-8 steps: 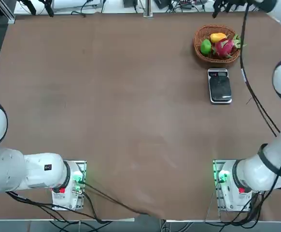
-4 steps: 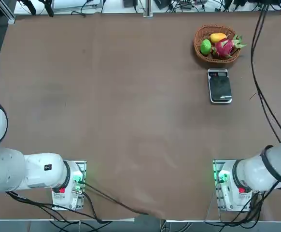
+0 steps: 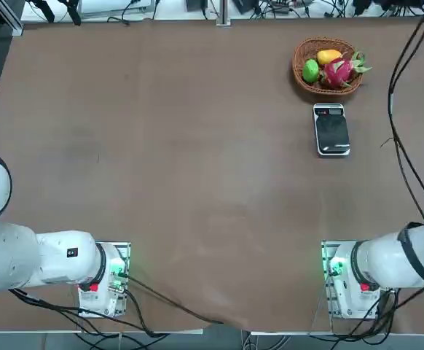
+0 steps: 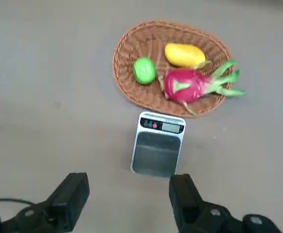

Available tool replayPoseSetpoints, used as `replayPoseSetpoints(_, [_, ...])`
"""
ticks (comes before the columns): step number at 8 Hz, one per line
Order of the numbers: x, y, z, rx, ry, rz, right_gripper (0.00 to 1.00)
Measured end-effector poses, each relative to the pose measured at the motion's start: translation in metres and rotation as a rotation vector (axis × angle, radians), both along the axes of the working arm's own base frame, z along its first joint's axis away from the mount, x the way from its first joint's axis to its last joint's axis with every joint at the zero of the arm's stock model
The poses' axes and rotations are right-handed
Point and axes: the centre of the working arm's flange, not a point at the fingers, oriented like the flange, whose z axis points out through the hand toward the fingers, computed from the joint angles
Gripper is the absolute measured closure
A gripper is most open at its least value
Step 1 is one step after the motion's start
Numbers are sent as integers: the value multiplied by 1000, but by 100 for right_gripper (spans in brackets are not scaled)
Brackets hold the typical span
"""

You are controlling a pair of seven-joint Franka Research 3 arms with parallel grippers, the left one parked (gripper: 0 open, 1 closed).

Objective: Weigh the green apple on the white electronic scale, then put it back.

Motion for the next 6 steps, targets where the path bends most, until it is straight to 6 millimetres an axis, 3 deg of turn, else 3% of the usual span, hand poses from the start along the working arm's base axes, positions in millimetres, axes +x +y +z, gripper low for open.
replayPoseSetpoints(3, [-27, -13, 1, 5, 9, -75, 0])
replayPoseSetpoints(6, [-30, -30, 4, 8, 0, -105, 0])
